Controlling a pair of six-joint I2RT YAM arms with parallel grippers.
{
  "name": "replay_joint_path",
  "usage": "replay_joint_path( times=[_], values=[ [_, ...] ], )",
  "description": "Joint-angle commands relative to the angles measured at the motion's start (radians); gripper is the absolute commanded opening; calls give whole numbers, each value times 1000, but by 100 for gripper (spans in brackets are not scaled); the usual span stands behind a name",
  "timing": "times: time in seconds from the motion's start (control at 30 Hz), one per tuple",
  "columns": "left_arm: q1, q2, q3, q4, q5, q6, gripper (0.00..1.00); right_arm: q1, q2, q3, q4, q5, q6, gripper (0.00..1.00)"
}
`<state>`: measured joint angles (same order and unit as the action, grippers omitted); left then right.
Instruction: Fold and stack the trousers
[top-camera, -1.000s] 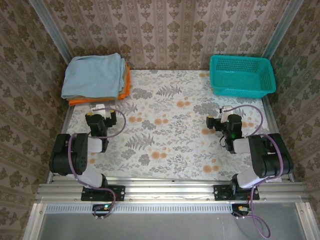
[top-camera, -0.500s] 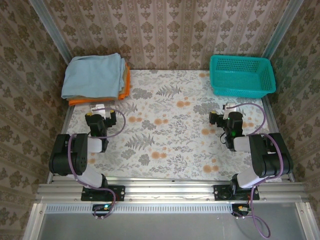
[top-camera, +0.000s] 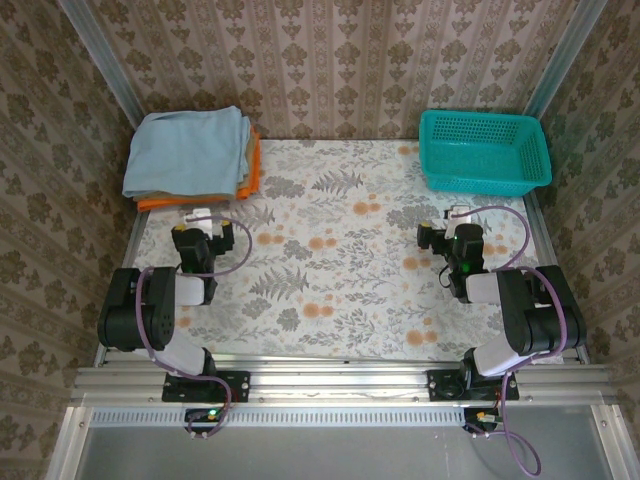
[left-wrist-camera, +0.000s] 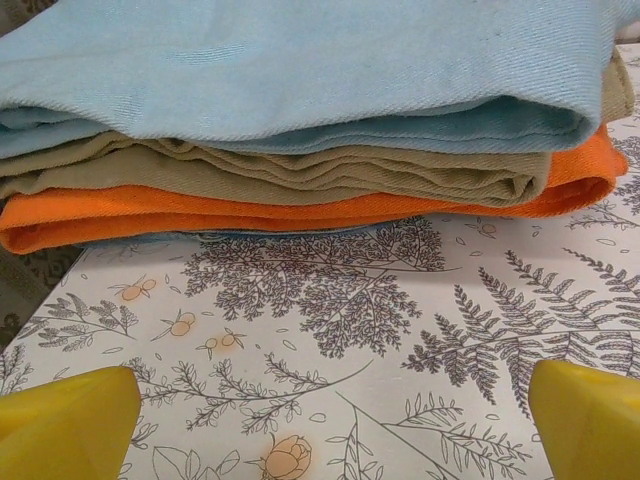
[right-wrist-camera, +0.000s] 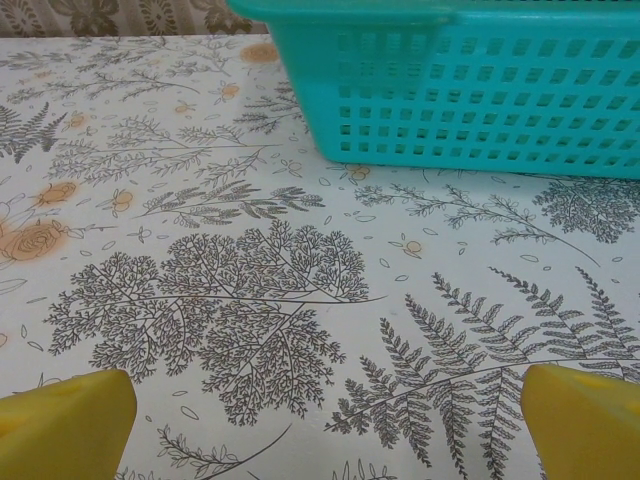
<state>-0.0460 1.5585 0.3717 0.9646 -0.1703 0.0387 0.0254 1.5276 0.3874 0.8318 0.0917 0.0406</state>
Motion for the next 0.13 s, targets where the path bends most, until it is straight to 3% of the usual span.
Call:
replay_joint_path(
  times=[0.0,0.1],
  values=[
    [0,-2,12,-28,32,17,100,5,5,19,26,34,-5,100],
    [1,-2,12,-26,33,17,100,5,6,19,26,33,-5,100]
  ],
)
